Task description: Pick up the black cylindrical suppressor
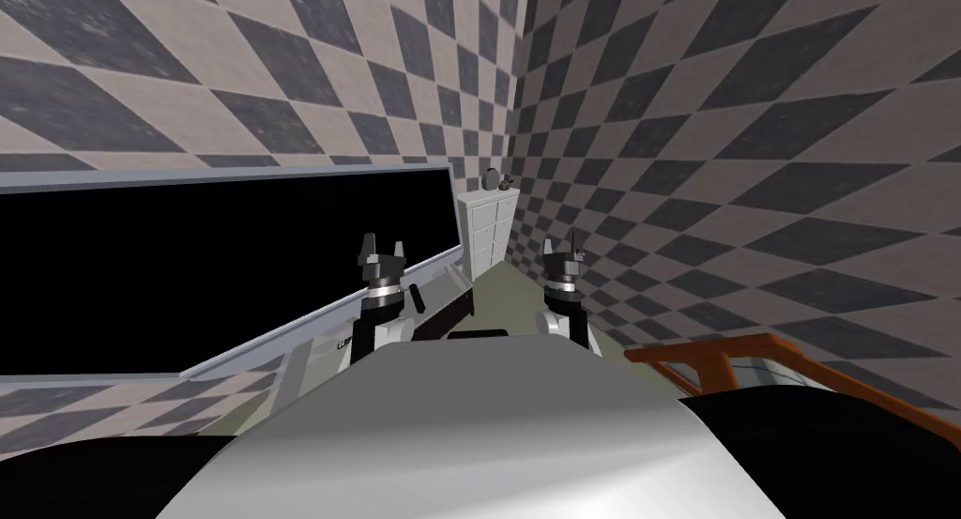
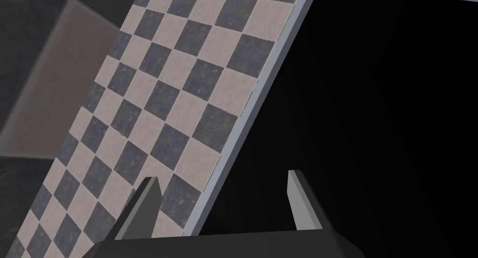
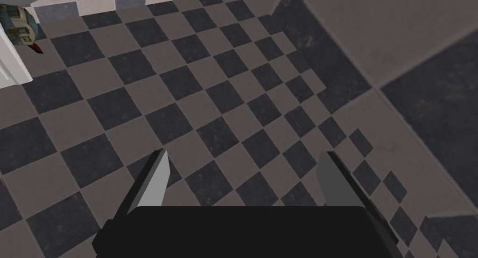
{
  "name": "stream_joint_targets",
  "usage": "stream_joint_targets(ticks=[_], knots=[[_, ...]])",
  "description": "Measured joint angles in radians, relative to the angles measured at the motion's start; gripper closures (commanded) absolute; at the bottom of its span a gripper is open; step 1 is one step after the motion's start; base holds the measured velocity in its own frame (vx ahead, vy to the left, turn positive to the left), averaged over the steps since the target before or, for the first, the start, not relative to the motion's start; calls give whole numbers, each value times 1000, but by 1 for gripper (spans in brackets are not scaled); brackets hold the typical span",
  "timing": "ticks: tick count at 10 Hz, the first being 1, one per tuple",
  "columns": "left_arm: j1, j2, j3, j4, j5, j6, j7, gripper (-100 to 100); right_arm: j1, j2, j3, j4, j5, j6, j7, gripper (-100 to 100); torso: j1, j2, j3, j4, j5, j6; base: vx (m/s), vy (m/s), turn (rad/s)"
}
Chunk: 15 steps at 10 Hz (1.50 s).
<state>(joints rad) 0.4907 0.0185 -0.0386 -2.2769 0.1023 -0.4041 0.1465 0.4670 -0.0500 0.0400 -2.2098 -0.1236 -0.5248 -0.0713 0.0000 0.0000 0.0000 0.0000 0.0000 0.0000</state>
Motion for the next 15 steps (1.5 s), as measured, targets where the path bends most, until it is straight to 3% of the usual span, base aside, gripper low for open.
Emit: stream_joint_targets(ticks=[7,12,14,15], knots=[[14,166,-77,60,76,-40,45,-100,0,0,0,0,0,0,0,0,5,10,6,2,1,0,-131,47,-213],[14,326,-173,164,166,-64,112,-100,0,0,0,0,0,0,0,0,5,10,6,2,1,0,-144,31,-261],[23,353,-220,195,177,-74,117,-100,0,0,0,0,0,0,0,0,4,5,3,1,1,0,-84,15,-271],[25,386,-244,222,195,-81,132,-100,0,0,0,0,0,0,0,0,4,5,3,1,1,0,-101,19,-380]])
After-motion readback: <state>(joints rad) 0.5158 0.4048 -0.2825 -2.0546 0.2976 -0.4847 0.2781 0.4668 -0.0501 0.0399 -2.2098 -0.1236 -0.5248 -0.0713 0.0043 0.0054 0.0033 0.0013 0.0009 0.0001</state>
